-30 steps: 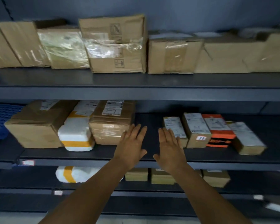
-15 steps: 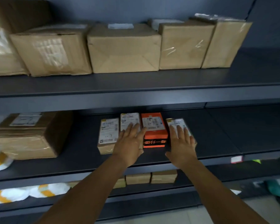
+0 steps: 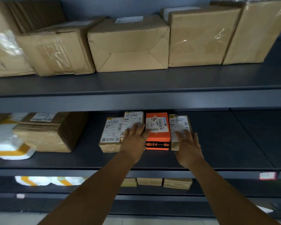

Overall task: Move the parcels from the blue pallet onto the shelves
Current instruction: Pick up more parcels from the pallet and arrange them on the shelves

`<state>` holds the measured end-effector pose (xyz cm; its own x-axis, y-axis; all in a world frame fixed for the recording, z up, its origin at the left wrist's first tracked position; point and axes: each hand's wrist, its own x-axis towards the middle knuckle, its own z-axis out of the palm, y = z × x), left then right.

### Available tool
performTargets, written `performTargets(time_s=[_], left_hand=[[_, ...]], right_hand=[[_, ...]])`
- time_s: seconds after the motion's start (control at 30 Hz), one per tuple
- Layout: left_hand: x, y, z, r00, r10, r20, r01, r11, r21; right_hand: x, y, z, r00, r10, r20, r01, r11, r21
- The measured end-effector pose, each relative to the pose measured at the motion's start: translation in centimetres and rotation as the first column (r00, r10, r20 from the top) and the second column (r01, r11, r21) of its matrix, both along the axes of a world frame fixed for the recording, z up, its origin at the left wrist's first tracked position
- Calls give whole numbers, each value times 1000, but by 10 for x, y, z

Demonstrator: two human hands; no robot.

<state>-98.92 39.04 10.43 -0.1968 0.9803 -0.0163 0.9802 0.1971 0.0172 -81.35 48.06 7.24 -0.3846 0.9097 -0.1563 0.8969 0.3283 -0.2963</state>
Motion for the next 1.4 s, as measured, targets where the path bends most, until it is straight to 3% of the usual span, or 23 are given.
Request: performTargets(time_s=[0.53, 1.07, 1.4], left_hand=[[-88, -39, -7, 996, 92, -17, -92, 996, -5], [-91, -50, 0, 992, 107, -63, -112, 991, -78], [-105, -101, 3, 997, 43, 61, -42, 999, -4]], right_hand=[[-79, -30, 1, 974, 216, 74, -217, 976, 16], [-94, -47, 6, 959, 240, 152, -248, 968, 34], [-117, -117, 20, 977, 186, 103, -191, 980, 47]])
